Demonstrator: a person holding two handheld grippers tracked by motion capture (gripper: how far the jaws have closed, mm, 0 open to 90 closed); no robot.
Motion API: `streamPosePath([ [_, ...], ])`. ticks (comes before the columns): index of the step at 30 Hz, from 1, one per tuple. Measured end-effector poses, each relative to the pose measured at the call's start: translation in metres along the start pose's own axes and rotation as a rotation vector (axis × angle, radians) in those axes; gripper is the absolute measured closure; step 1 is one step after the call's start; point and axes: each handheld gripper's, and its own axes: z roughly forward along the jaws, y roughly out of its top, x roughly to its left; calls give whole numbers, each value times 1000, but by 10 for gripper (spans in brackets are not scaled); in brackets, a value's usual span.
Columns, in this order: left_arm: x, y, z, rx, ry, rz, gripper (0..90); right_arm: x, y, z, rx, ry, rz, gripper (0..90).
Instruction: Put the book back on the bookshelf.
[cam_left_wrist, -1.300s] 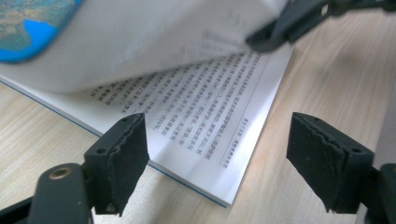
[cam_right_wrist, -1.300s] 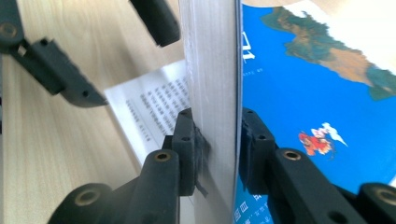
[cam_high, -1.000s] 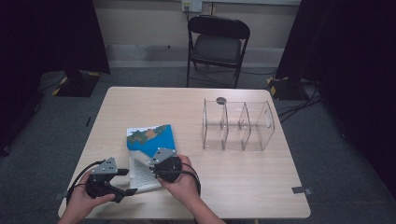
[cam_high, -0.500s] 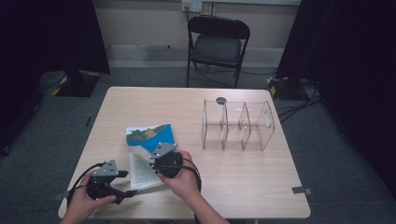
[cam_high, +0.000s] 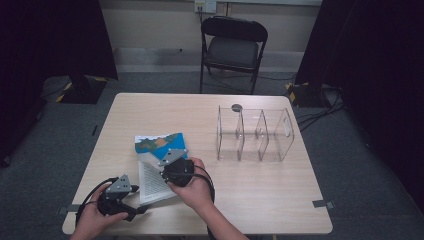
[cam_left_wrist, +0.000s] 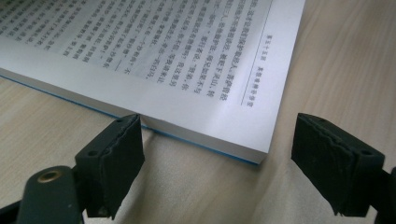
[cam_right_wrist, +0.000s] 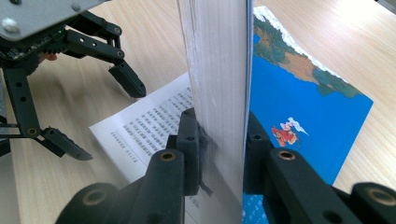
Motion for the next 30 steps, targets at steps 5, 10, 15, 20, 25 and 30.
streamPosePath([
  [5,-1,-1,2,6,6,-6,166,-2,3,-1,1,0,-4,745],
  [10,0,-2,5,4,29,14,166,-3,6,-2,7,-5,4,745],
  [15,0,-3,7,-10,32,10,153,-4,9,-4,13,-7,22,745],
  [20,-3,-3,10,-19,55,23,144,-7,13,-7,25,-5,16,745],
  [25,-2,-2,12,-32,71,13,151,-9,15,-11,24,-10,29,745],
  [30,-1,1,12,-11,82,17,153,-10,15,-14,22,-9,31,745],
])
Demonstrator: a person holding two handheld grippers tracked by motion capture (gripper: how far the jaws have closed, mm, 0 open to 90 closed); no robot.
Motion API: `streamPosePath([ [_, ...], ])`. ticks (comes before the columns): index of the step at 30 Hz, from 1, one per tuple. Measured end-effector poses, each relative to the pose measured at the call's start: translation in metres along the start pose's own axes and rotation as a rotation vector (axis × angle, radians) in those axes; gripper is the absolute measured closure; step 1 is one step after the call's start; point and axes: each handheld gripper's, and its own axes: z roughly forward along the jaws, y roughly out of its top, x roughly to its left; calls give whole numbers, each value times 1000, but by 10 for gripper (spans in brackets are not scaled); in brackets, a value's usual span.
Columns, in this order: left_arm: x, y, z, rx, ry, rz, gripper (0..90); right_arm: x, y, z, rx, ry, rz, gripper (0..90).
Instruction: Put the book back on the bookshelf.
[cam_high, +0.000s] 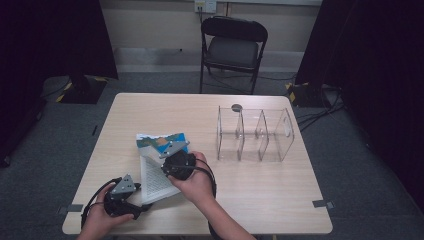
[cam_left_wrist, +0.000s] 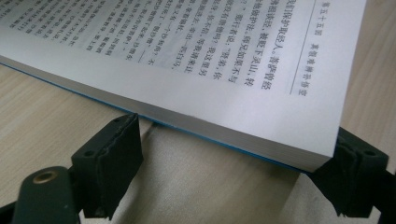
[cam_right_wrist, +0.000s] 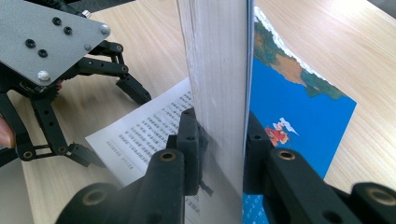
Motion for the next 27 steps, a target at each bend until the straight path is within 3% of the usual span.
streamPosePath([
  [1,0,1,0,5,6,7,167,0,-1,0,-1,2,-3,745],
  [2,-1,1,0,-10,7,-16,167,0,-1,0,-1,2,-3,745],
  [3,0,1,-1,7,2,4,182,0,-2,0,-1,1,-7,745],
  [5,1,1,-2,5,-12,-2,201,1,-3,0,6,0,-7,745],
  [8,0,1,-3,-9,-23,-38,222,1,-5,0,8,2,-1,745],
  [14,1,3,-5,1,-23,-13,242,0,-6,-1,12,-1,1,745],
  [15,-1,4,-5,-28,-10,-29,247,0,-7,-1,14,1,0,745],
  [16,-1,4,-7,-20,-14,-22,256,-1,-7,-2,9,1,0,745],
  [18,-2,5,-8,-55,-18,-40,272,-2,-7,-3,10,-2,7,745],
  [22,-3,7,-10,-53,-6,-7,297,-2,-9,-5,11,-7,4,745],
  [26,-4,7,-7,-31,-18,-11,294,-1,-11,-5,9,-13,10,745],
  [27,-3,8,-8,-32,-9,7,293,-1,-12,-5,12,-15,8,745],
])
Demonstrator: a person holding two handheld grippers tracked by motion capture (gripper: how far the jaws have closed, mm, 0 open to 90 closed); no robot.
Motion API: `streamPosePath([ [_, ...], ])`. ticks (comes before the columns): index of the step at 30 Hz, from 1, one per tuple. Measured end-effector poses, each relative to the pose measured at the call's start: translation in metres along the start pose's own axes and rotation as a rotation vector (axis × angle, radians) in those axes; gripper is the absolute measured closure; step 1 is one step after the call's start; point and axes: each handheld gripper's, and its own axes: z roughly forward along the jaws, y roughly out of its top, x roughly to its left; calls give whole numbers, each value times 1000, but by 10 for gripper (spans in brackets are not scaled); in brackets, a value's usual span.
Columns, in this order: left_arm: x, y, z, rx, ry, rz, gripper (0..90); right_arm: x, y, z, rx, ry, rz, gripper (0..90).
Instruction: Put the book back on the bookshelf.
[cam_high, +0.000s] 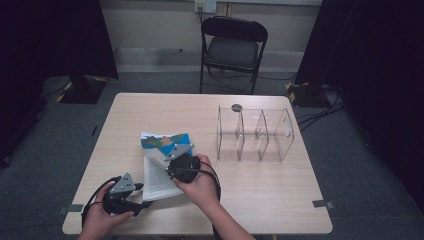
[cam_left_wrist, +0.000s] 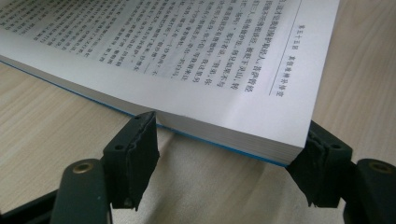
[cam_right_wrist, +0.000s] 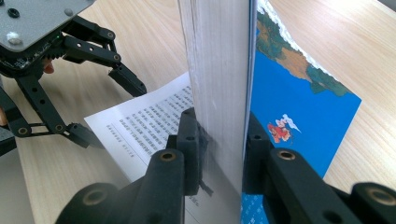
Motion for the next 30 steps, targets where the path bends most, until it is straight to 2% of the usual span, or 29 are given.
streamPosePath([
  [5,0,0,0,-6,-1,-2,285,-2,3,-1,1,2,5,746],
  [7,-2,0,1,-8,-7,-21,278,-3,5,-2,2,2,9,745],
  [8,-2,0,1,4,-7,-5,275,-5,6,-3,4,0,12,746],
  [14,-4,-1,2,-15,-21,-37,286,-7,10,-6,5,-12,9,746],
  [16,-3,-1,2,-2,-30,-29,285,-9,11,-7,3,-10,12,746],
  [17,-2,-1,1,-2,-14,-12,285,-9,11,-8,-1,-14,19,746],
  [18,-3,-1,1,-9,-15,-23,284,-9,12,-8,5,-12,19,746],
  [19,-2,-1,1,2,-17,-14,284,-10,12,-8,1,-17,17,746],
  [20,-3,-2,2,-9,-27,-34,282,-11,15,-9,10,-19,17,746],
  [21,-3,-2,2,-10,-28,-37,282,-11,15,-9,10,-19,17,746],
  [22,-1,-2,1,-6,-20,-24,279,-11,16,-9,13,-20,10,746],
  [24,-1,-3,2,-6,-36,-38,269,-12,18,-10,19,-21,19,746],
  [25,0,-3,2,12,-24,-18,263,-14,20,-10,15,-22,20,746],
  [27,-1,-4,3,-4,-32,-50,261,-14,21,-10,20,-25,23,746],
  [30,-1,-4,3,-5,-35,-51,246,-15,24,-11,26,-26,21,746],
])
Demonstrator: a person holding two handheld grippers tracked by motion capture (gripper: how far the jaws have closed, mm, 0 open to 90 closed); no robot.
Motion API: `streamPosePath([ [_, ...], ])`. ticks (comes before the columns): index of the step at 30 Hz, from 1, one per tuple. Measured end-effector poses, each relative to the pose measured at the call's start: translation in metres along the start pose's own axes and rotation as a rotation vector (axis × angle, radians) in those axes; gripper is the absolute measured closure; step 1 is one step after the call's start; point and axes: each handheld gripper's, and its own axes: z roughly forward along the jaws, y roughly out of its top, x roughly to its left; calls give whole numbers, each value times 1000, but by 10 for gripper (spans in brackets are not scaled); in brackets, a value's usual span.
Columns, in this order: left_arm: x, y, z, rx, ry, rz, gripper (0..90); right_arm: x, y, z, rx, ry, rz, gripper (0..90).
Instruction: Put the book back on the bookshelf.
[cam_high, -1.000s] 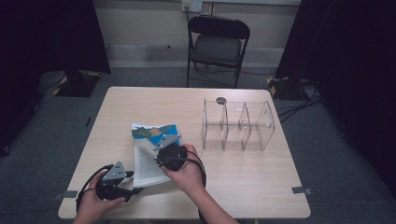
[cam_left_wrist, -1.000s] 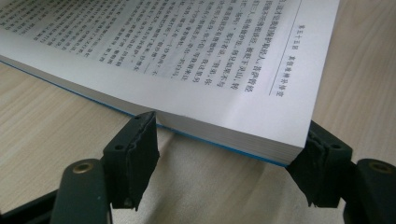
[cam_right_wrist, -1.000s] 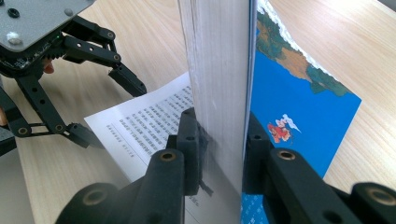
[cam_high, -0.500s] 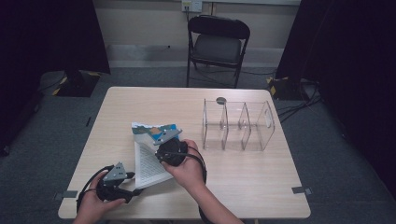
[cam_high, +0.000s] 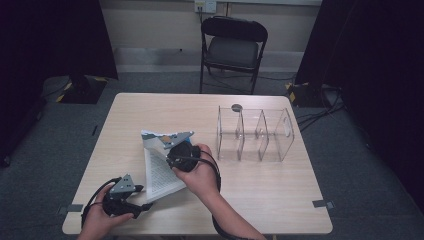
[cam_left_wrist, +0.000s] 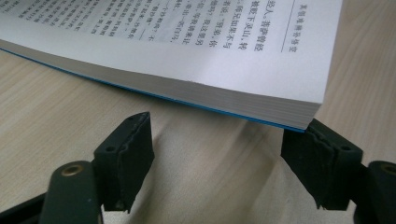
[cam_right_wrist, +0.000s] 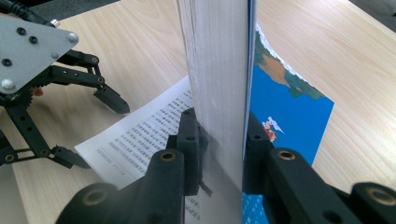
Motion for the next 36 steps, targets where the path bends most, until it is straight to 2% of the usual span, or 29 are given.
streamPosePath([
  [2,0,0,1,-1,10,3,235,0,4,0,4,1,6,746],
  [4,-1,-1,3,4,-3,-8,228,-1,5,0,4,-2,6,746],
  [6,0,-1,4,13,15,12,226,-1,6,0,5,1,5,746],
  [9,1,-1,6,-10,14,-18,243,-1,6,0,14,2,7,746],
  [16,2,2,10,-10,48,0,234,3,2,1,20,6,1,745],
  [17,2,2,11,-18,52,-7,238,3,1,1,19,2,2,745],
  [18,4,2,10,-18,62,8,269,4,0,2,18,12,-4,745],
  [20,5,2,10,-44,56,-34,279,5,-3,2,21,13,-8,745],
  [21,7,3,9,-49,58,-33,263,6,-4,2,18,13,-12,745],
  [22,7,3,9,-58,55,-49,257,7,-5,2,23,15,-14,745],
  [23,8,4,8,-64,54,-44,257,7,-7,2,22,15,-19,744],
  [25,7,4,8,-82,46,-71,256,9,-10,3,22,19,-24,744],
  [27,9,4,7,-73,44,-61,254,12,-14,5,35,21,-32,743],
  [33,11,5,12,-59,26,-76,250,21,-27,14,45,32,-50,738],
  [35,10,5,13,-58,37,-86,248,23,-32,16,48,34,-49,734],
  [36,11,4,13,-69,26,-87,246,23,-35,18,49,39,-51,733],
])
